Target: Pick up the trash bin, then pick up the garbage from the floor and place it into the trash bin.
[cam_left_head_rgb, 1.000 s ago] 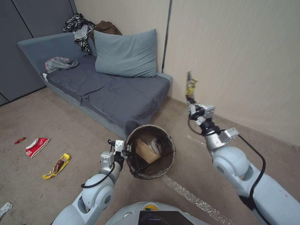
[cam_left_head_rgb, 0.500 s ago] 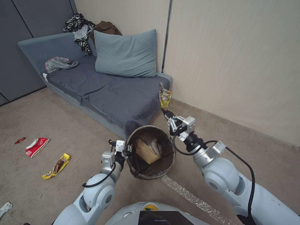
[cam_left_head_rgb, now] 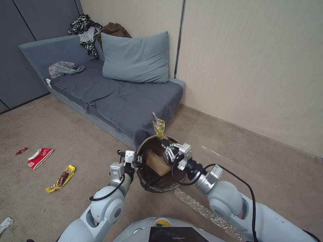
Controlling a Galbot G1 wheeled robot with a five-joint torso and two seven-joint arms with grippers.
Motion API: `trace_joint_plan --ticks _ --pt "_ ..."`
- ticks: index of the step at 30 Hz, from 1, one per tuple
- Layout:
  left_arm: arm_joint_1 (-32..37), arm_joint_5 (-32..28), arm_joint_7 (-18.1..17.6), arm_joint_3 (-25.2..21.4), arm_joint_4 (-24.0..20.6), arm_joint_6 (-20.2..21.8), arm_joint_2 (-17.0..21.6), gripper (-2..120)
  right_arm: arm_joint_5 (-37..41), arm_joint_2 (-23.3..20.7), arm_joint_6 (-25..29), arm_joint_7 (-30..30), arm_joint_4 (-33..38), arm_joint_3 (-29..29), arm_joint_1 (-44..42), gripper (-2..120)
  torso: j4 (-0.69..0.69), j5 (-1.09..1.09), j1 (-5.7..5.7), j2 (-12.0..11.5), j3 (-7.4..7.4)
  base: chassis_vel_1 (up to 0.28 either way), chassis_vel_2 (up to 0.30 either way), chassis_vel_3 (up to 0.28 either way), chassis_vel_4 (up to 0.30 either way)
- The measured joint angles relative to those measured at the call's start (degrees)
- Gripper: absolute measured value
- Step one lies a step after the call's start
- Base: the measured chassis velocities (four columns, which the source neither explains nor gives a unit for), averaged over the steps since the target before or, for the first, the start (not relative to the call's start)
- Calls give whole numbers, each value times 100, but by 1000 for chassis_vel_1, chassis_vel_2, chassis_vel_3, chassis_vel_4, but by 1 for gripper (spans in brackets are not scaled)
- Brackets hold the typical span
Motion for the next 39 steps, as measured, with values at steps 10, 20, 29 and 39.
trace_joint_plan --ticks 10,20,29,39 --pt "-7 -7 -5 -39 -37 9 -10 0 -288 -42 76 14 -439 -576 -162 0 0 0 0 0 0 0 0 0 0" --pt "-13 -20 -9 -39 -57 6 -22 0 -476 -78 121 60 -893 -808 -225 0 -1 0 0 0 0 0 0 0 0" --pt "-9 -33 -8 -28 -71 4 1 0 -551 -34 84 206 -1119 -812 -167 10 -1 0 0 0 0 0 0 0 0" --pt "13 -36 -9 -21 -89 3 9 0 -616 23 53 360 -1152 -825 -180 45 -1 0 0 0 0 0 0 0 0"
